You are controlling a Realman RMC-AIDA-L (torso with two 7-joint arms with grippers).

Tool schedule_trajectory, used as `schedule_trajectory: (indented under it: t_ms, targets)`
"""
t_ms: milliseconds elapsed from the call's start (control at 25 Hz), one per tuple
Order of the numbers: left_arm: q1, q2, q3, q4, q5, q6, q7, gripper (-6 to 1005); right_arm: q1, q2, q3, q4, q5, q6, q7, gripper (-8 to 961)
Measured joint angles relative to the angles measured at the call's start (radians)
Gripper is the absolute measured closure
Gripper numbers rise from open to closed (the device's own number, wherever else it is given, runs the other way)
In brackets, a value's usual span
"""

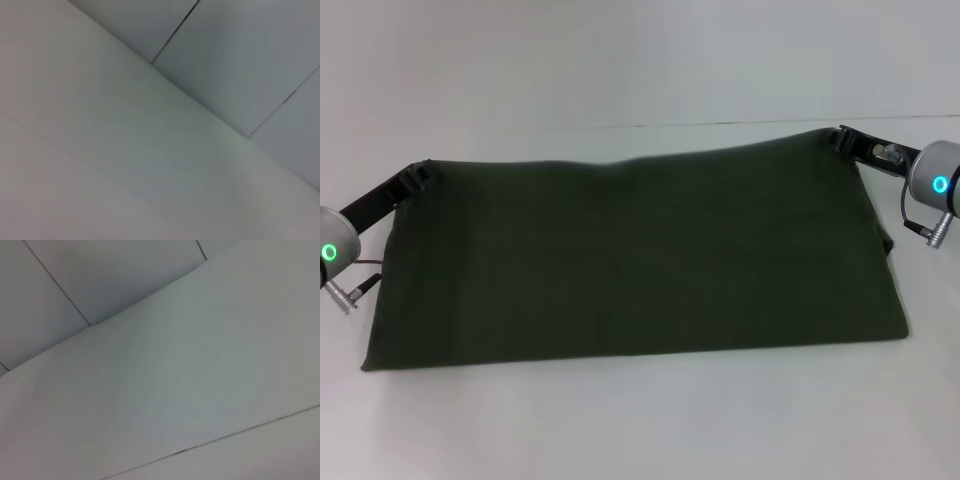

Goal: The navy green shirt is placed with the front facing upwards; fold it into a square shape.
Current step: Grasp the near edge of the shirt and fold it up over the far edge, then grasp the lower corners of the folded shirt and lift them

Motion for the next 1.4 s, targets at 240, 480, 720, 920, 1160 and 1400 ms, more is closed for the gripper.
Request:
schedule_trajectory:
  t_ms: [240,480,720,920,1160,1400]
  targets:
    - [0.014,0.0,-0.002,-0.048,-0.135,-0.003,0.116,822,-0.008,0.0,-0.001,0.003,0.023,-0.006,-0.021,858]
    - [0.027,0.0,-0.007,-0.052,-0.179,-0.018,0.133,595,-0.024,-0.002,0.002,0.012,0.089,-0.009,-0.057,621]
    - [0.055,0.007,0.002,-0.051,-0.184,0.023,0.106,365,-0.074,-0.007,0.006,-0.012,0.225,-0.03,-0.06,207]
    - [0.092,0.01,0.003,-0.03,-0.182,0.157,0.1,280,-0.145,-0.014,0.01,-0.039,0.398,-0.172,-0.132,157]
    - [0.166,0.044,0.104,0.081,-0.105,0.411,-0.129,282,-0.214,-0.076,-0.033,-0.05,0.391,-0.425,-0.049,147]
    - [0.19,0.094,0.173,0.263,0.221,0.579,-0.436,286,-0.241,-0.164,-0.143,-0.058,0.174,-0.58,0.17,146]
